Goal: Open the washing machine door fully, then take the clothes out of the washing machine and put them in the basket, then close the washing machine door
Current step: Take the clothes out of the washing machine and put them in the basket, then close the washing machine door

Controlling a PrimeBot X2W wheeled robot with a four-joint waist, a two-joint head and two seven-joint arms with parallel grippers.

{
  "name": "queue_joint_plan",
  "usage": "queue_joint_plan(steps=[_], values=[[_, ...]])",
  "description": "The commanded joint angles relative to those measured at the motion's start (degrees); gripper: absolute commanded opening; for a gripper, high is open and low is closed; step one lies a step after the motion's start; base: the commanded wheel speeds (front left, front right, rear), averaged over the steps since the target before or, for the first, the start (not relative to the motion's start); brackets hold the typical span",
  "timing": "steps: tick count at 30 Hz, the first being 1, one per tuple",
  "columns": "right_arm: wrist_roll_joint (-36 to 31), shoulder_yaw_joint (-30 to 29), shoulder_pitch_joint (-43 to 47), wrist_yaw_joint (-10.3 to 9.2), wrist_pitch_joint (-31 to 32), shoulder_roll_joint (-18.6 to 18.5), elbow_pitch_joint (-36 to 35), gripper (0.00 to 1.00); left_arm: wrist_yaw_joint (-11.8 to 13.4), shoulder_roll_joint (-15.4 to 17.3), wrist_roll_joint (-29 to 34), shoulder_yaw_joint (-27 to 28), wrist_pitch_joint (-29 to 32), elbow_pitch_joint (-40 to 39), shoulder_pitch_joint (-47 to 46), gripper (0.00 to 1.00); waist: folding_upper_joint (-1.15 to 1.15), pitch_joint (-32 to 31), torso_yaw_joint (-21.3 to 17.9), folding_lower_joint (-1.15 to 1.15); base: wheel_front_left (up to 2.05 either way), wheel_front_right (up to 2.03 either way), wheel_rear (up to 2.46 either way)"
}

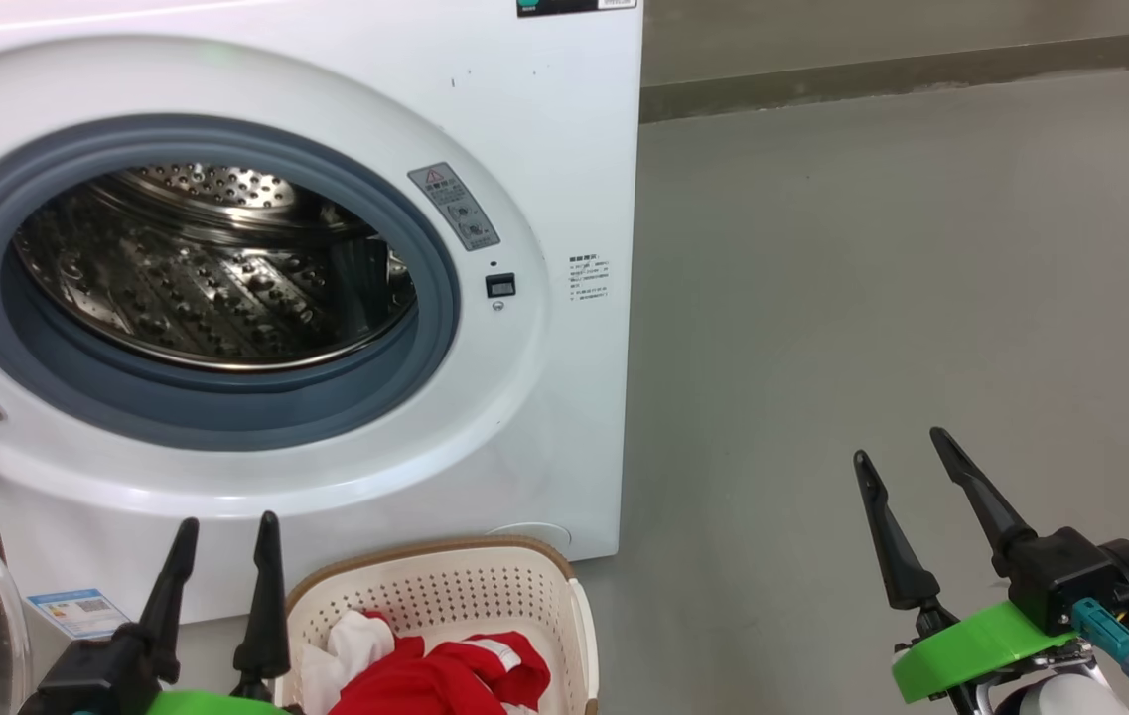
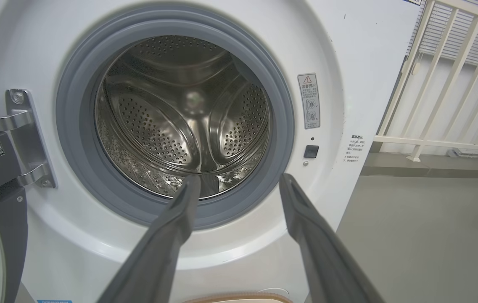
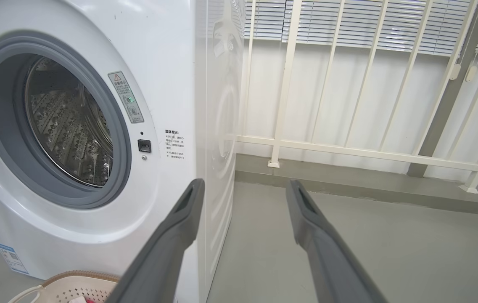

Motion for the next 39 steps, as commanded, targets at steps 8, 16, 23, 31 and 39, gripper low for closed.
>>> queue_joint_plan(steps=[8, 16, 23, 31, 39], values=[[-0.10, 0.85, -0.03, 0.35, -0.36, -1.19, -2.18, 1.00, 0.53, 0.80, -0.15, 2.22, -0.45, -2.36, 0.19, 1.00, 0.00, -0.43, 0.10, 0.00, 0.00, 0.00, 0.00], [-0.29, 0.75, 0.42, 0.35, -0.36, -1.49, -2.04, 1.00, 1.76, 1.09, 0.91, 2.13, -0.44, -1.84, -0.33, 1.00, 0.00, -0.71, 0.40, 0.00, -0.01, 0.01, 0.00], [-0.48, 0.79, 0.48, 0.35, -0.36, -1.47, -1.98, 1.00, 2.40, 1.32, 1.24, 1.79, -0.43, -2.03, -0.60, 1.00, 0.00, -0.70, 0.72, 0.00, -0.59, 0.59, 0.00], [-0.47, 0.84, 0.39, 0.35, -0.36, -1.41, -1.99, 1.00, 2.52, 1.50, 1.11, 1.31, -0.29, -2.80, -0.64, 1.00, 0.00, -0.46, 1.25, 0.00, -1.54, 1.54, 0.00], [0.15, 1.24, 0.17, 0.35, -0.36, -1.39, -1.85, 1.00, 1.81, 1.84, 0.31, 0.80, 0.00, -3.98, -0.52, 1.00, 0.00, 0.05, 1.40, 0.00, -1.93, 1.93, 0.00]])
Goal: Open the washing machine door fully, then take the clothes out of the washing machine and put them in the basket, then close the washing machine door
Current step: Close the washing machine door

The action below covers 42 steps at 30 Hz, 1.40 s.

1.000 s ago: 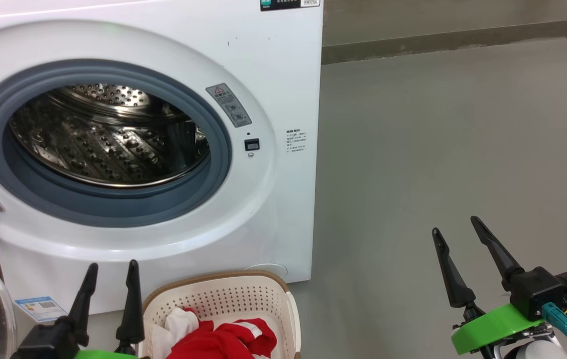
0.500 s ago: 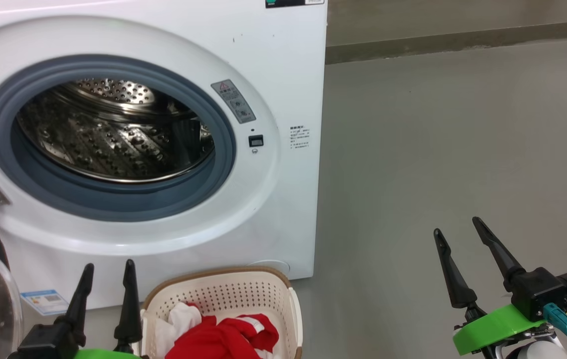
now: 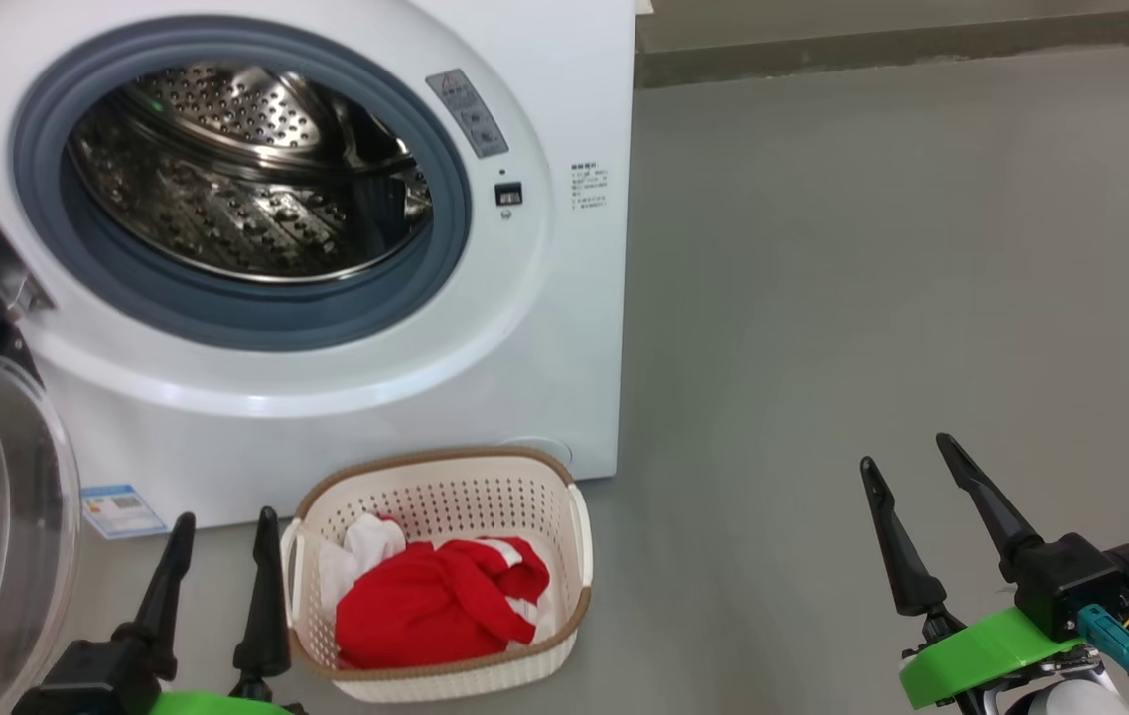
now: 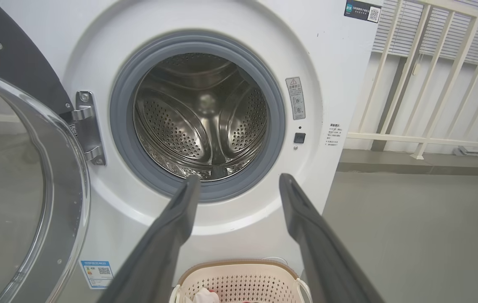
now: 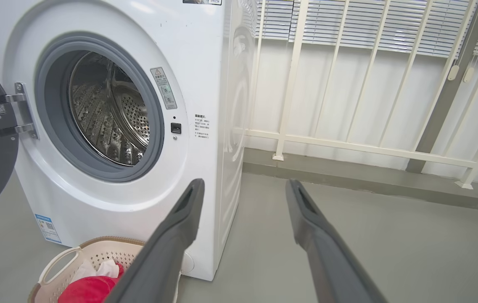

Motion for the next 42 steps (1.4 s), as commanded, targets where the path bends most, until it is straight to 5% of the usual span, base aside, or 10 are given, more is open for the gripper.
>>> queue_joint_plan(steps=[1, 25, 42], values=[[0.24, 1.28, -0.84, 0.35, -0.36, -0.54, -1.35, 1.00, -0.52, 1.18, -0.15, 1.63, -0.21, -2.23, -1.33, 1.00, 0.00, 0.12, 0.01, 0.00, -1.42, 1.42, 0.00], [-0.07, 1.55, -1.57, 0.35, -0.36, -0.83, -1.19, 1.00, 1.44, 0.98, 0.59, 1.16, -0.53, -4.19, -1.08, 1.00, 0.00, 0.87, 1.26, 0.00, -0.28, 0.28, 0.00], [0.10, 3.79, -3.15, 0.35, -0.36, -1.01, -2.29, 1.00, 4.68, 0.75, 1.74, 0.26, 0.51, -8.52, -0.41, 1.00, 0.00, 2.75, 9.86, 0.00, 0.00, 0.00, 0.00]])
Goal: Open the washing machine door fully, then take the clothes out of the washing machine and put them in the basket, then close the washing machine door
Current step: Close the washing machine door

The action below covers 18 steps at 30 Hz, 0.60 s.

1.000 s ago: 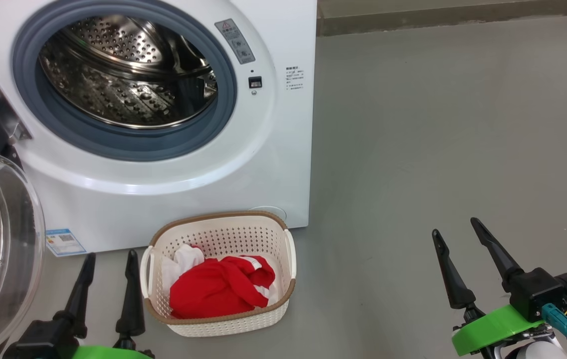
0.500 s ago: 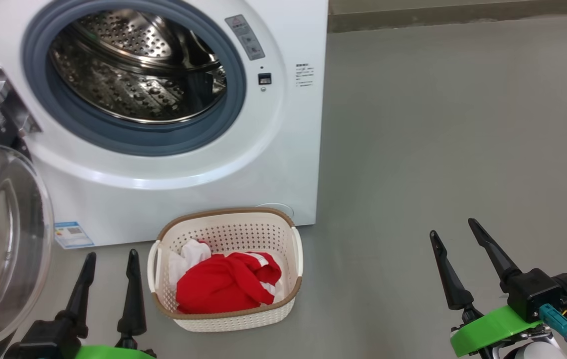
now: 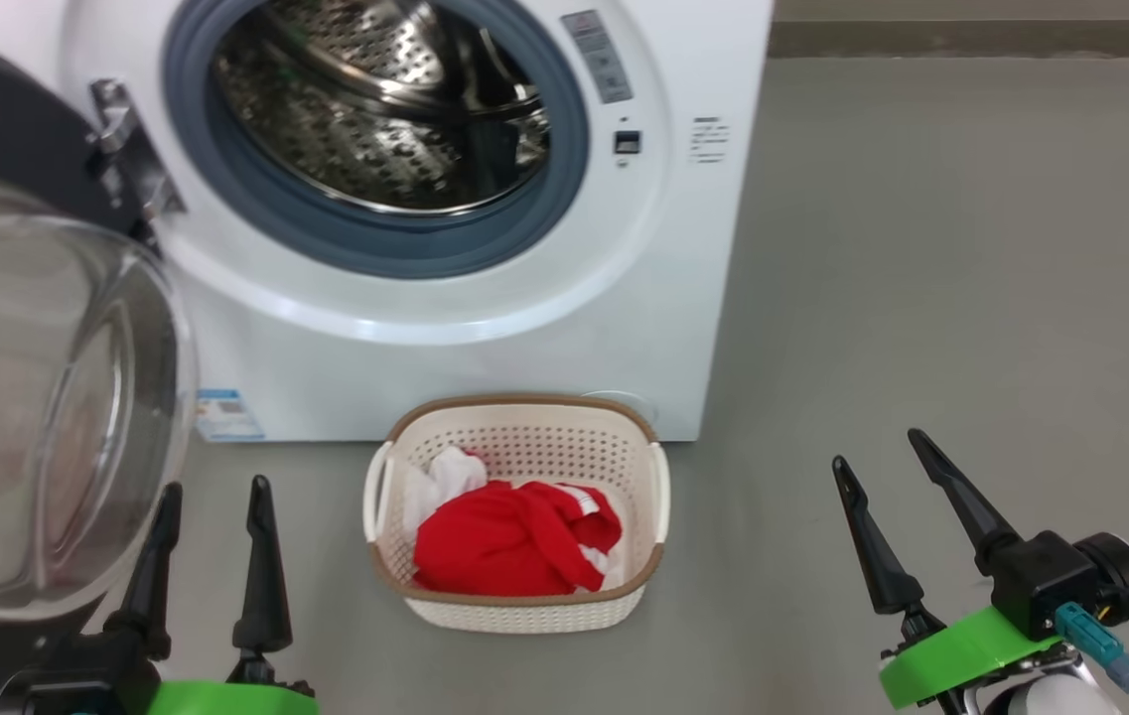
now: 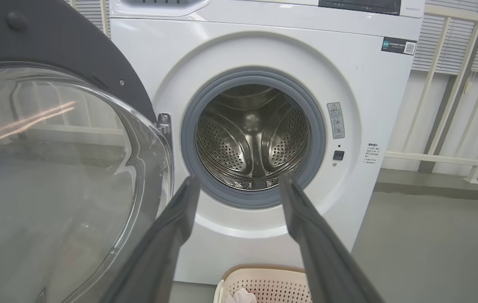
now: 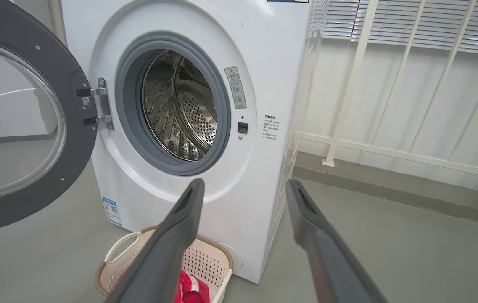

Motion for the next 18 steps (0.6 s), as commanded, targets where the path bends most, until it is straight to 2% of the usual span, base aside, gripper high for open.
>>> queue_joint_plan(steps=[1, 18], values=[[0.06, 1.32, -2.87, 0.35, -0.36, -0.78, -1.70, 1.00, 0.68, 0.64, 0.68, 1.76, 0.04, -1.97, -0.59, 1.00, 0.00, 1.15, 2.50, 0.00, 0.00, 0.00, 0.00], [-0.04, 4.15, -5.07, 0.35, -0.36, -0.90, -1.50, 1.00, 3.42, 0.60, 1.11, 1.66, 0.63, -5.01, 0.59, 1.00, 0.00, 1.08, 14.18, 0.00, 0.00, 0.00, 0.00]])
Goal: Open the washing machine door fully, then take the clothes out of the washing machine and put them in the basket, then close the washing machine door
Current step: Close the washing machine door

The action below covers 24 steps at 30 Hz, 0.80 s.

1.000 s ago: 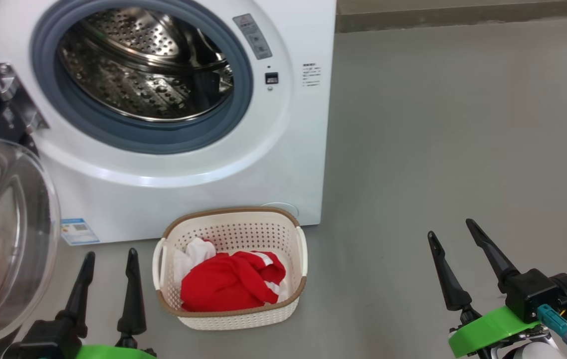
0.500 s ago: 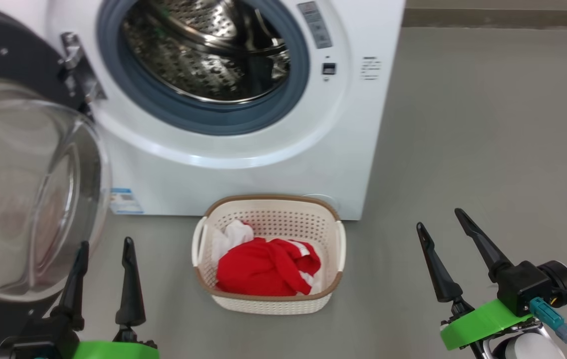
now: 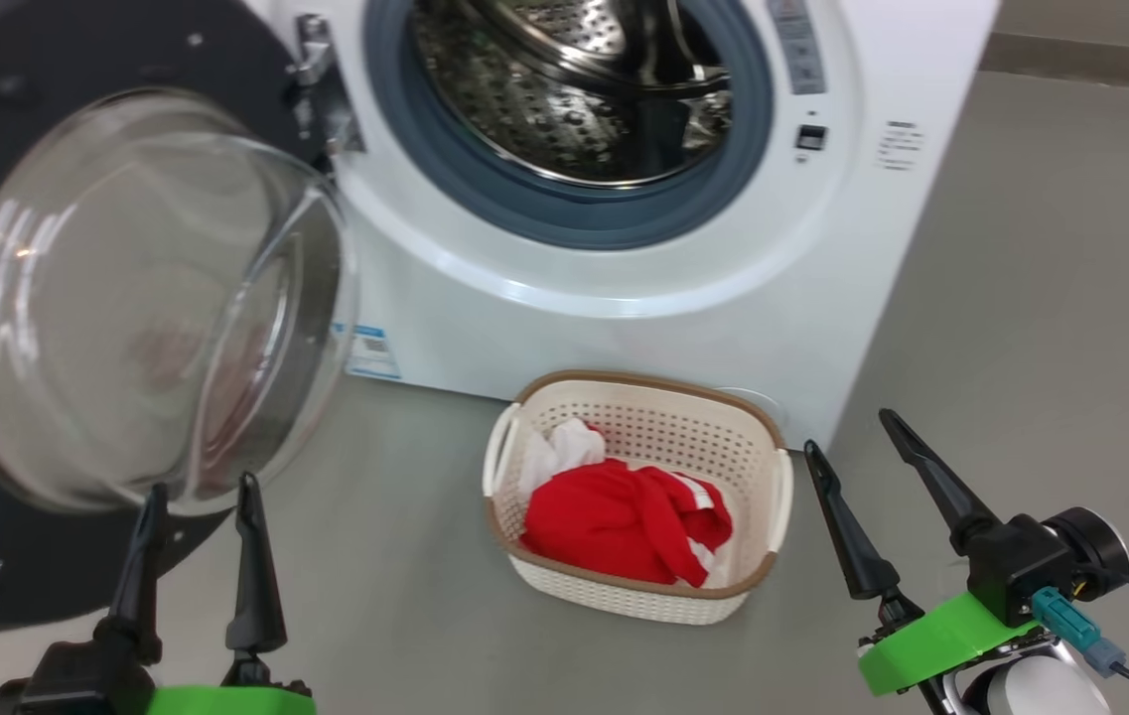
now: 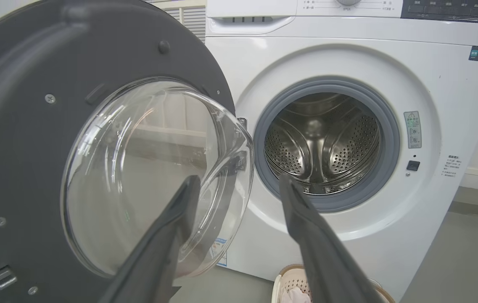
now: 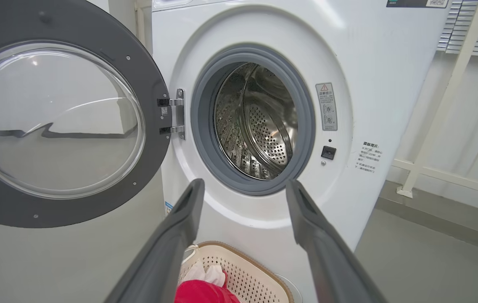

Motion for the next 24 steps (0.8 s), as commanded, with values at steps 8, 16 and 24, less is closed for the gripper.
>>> queue_joint_plan(steps=[8, 16, 24], values=[[-0.15, 2.35, -3.10, 0.35, -0.36, -0.53, -1.34, 1.00, 2.31, 1.27, 2.30, 1.89, 0.33, -3.30, 0.30, 1.00, 0.00, -0.25, 6.93, 0.00, 0.00, 0.00, 0.00], [-0.34, 2.80, -3.33, 0.35, -0.36, -0.24, -1.27, 1.00, 3.25, 1.39, 2.70, 1.75, 0.70, -4.56, 0.78, 1.00, 0.00, -0.25, 9.70, 0.00, 0.00, 0.00, 0.00], [-0.45, 2.86, -3.30, 0.35, -0.36, 0.01, -1.24, 1.00, 4.00, 0.95, 2.13, 1.36, 0.55, -4.78, 1.56, 1.00, 0.00, -0.40, 12.02, 0.00, 0.00, 0.00, 0.00]])
